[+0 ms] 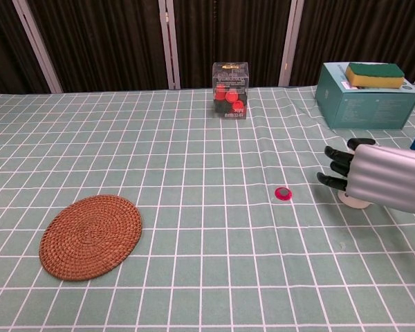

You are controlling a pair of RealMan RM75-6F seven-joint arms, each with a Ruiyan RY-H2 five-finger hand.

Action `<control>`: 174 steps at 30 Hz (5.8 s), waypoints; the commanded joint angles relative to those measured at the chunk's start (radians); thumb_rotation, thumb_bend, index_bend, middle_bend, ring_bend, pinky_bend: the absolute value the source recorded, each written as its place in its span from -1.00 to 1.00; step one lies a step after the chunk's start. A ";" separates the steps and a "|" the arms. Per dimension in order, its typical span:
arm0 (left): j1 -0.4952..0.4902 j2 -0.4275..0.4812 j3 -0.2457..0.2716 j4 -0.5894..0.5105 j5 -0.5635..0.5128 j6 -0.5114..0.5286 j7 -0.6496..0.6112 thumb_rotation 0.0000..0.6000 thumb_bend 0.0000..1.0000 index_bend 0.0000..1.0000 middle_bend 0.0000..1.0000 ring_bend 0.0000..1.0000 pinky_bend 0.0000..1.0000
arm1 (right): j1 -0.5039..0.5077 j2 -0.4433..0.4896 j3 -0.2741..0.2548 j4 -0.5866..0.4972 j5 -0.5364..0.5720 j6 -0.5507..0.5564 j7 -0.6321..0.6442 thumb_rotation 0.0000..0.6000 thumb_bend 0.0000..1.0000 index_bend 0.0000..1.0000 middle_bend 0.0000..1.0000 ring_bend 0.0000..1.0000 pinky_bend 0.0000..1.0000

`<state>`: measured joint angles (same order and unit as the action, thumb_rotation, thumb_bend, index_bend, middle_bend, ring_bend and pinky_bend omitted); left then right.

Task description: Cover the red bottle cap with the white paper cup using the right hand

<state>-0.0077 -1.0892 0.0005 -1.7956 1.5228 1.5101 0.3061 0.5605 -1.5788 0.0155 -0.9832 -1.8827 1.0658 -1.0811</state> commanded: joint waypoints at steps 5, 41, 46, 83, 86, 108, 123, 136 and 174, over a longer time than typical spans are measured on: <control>-0.001 -0.001 0.002 -0.001 -0.001 -0.001 0.004 1.00 -1.00 -1.00 -1.00 -1.00 -1.00 | 0.016 -0.010 -0.023 0.051 -0.023 0.114 0.177 1.00 -0.38 -0.66 -0.29 -0.60 0.04; -0.005 0.014 0.022 -0.027 0.005 -0.015 -0.002 1.00 -1.00 -1.00 -1.00 -1.00 -1.00 | 0.030 0.127 -0.001 -0.224 0.373 -0.167 0.909 1.00 -0.57 -1.00 -1.00 -1.00 -1.00; -0.005 0.019 0.024 -0.031 0.005 -0.015 -0.007 1.00 -1.00 -1.00 -1.00 -1.00 -1.00 | 0.003 0.168 0.008 -0.308 0.357 -0.069 0.782 1.00 -0.59 -1.00 -1.00 -1.00 -1.00; -0.006 0.023 0.025 -0.036 0.004 -0.014 -0.001 1.00 -1.00 -1.00 -1.00 -1.00 -1.00 | -0.012 0.092 -0.062 -0.475 0.457 -0.091 -0.221 1.00 -0.85 -1.00 -0.75 -1.00 -0.51; -0.005 0.023 0.024 -0.036 0.005 -0.011 -0.003 1.00 -1.00 -1.00 -1.00 -1.00 -1.00 | -0.008 0.078 -0.066 -0.449 0.433 -0.077 -0.225 1.00 -0.84 -0.99 -0.68 -1.00 -0.40; -0.008 0.022 0.026 -0.037 0.001 -0.018 0.000 1.00 -1.00 -1.00 -1.00 -1.00 -1.00 | 0.010 0.039 -0.069 -0.276 0.261 0.046 0.058 1.00 -0.25 -0.54 -0.15 -0.40 0.27; -0.008 0.025 0.028 -0.041 0.004 -0.017 -0.005 1.00 -1.00 -1.00 -1.00 -1.00 -1.00 | 0.048 0.035 0.108 -0.413 0.382 0.084 0.682 1.00 -0.28 -0.54 -0.15 -0.40 0.27; -0.015 0.029 0.023 -0.040 -0.017 -0.033 -0.015 1.00 -1.00 -1.00 -1.00 -1.00 -1.00 | 0.140 -0.115 0.211 -0.325 0.515 -0.034 0.880 1.00 -0.28 -0.54 -0.15 -0.40 0.23; -0.017 0.035 0.023 -0.044 -0.029 -0.034 -0.020 1.00 -1.00 -1.00 -1.00 -1.00 -1.00 | 0.148 -0.059 0.150 -0.323 0.552 -0.114 0.958 1.00 -0.45 -0.69 -0.58 -0.85 -0.32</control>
<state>-0.0252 -1.0541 0.0231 -1.8399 1.4935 1.4759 0.2860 0.7112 -1.6423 0.1687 -1.3019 -1.3286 0.9499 -0.1250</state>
